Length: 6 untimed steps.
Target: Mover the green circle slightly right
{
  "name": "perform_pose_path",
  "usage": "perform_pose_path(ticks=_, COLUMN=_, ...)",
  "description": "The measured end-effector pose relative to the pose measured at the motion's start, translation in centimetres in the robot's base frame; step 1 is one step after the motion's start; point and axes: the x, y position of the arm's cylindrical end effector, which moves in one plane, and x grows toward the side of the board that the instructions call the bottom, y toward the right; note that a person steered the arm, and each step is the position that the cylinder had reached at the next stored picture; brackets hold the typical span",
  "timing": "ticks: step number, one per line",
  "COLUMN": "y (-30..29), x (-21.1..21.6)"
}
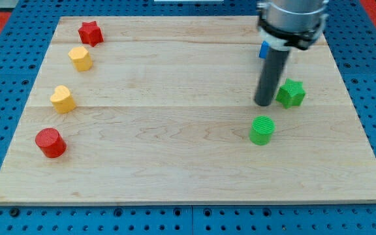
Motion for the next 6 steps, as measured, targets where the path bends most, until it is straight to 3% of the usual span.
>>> perform_pose_path(ticks=1, y=-4.7, x=0.7)
perform_pose_path(ticks=2, y=-4.7, x=4.0)
perform_pose_path(ticks=4, y=-0.9, x=7.7)
perform_pose_path(ticks=6, y=4.7, x=8.2)
